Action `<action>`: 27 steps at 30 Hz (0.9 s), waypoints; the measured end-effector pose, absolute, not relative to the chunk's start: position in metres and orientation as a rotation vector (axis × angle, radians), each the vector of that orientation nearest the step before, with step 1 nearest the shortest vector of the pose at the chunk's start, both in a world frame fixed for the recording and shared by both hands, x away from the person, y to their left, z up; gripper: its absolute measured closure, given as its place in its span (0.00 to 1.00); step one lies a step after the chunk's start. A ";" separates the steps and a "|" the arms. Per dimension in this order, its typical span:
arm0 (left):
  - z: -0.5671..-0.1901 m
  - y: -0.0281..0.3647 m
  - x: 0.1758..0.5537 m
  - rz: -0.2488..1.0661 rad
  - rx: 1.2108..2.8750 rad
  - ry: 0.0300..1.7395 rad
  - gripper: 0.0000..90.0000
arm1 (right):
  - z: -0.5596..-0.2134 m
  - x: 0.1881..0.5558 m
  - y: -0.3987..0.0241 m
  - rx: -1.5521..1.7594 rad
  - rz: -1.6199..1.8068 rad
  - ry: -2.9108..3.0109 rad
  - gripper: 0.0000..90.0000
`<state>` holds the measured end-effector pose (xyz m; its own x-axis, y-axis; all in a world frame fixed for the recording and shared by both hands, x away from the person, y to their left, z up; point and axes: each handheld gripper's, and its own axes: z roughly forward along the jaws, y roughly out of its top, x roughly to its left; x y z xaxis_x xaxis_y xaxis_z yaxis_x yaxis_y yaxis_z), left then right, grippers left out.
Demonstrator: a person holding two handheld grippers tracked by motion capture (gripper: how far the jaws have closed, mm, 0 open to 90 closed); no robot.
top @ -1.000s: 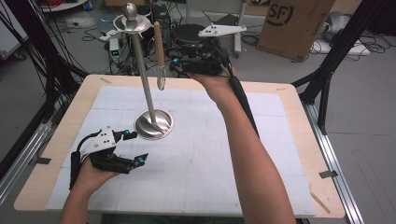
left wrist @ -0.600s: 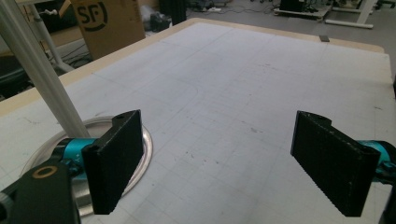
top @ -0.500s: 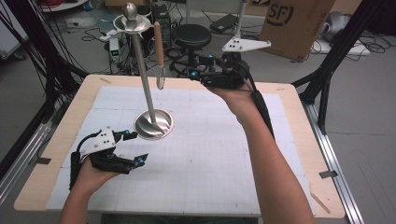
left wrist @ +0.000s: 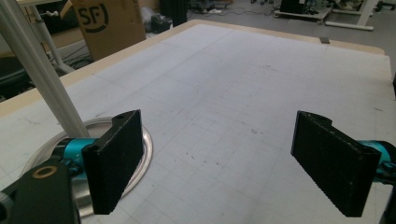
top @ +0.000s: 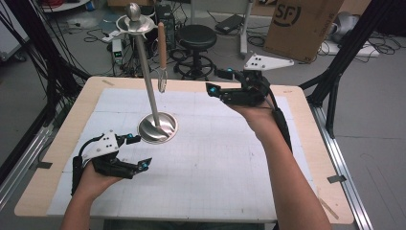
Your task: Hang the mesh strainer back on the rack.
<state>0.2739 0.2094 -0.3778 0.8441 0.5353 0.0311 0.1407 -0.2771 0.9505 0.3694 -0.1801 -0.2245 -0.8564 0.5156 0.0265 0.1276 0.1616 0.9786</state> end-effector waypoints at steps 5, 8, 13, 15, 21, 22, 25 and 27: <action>-0.379 0.209 0.274 0.412 1.833 0.514 0.19 | -0.235 0.361 -0.193 0.630 1.763 2.108 0.32; -0.378 0.210 0.274 0.413 1.832 0.511 0.19 | -0.242 0.356 -0.200 0.632 1.768 2.102 0.30; -0.378 0.209 0.274 0.416 1.829 0.508 0.19 | -0.259 0.344 -0.214 0.643 1.786 2.073 0.30; -0.378 0.209 0.274 0.416 1.830 0.507 0.19 | -0.267 0.341 -0.219 0.662 1.790 2.072 0.28; -0.379 0.210 0.274 0.417 1.829 0.517 0.19 | -0.287 0.329 -0.229 0.685 1.777 2.060 0.26; -0.379 0.210 0.274 0.417 1.833 0.514 0.19 | -0.290 0.326 -0.230 0.684 1.780 2.060 0.26; -0.380 0.209 0.274 0.416 1.831 0.516 0.19 | -0.299 0.321 -0.231 0.687 1.769 2.069 0.25; -0.380 0.210 0.274 0.416 1.830 0.513 0.19 | -0.306 0.319 -0.232 0.694 1.759 2.071 0.24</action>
<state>0.2743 0.2097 -0.3795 0.8425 0.5379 0.0291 0.1399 -0.2706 0.9525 0.3190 -0.2324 -0.3057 -0.8245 0.5629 0.0574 0.1478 0.1163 0.9822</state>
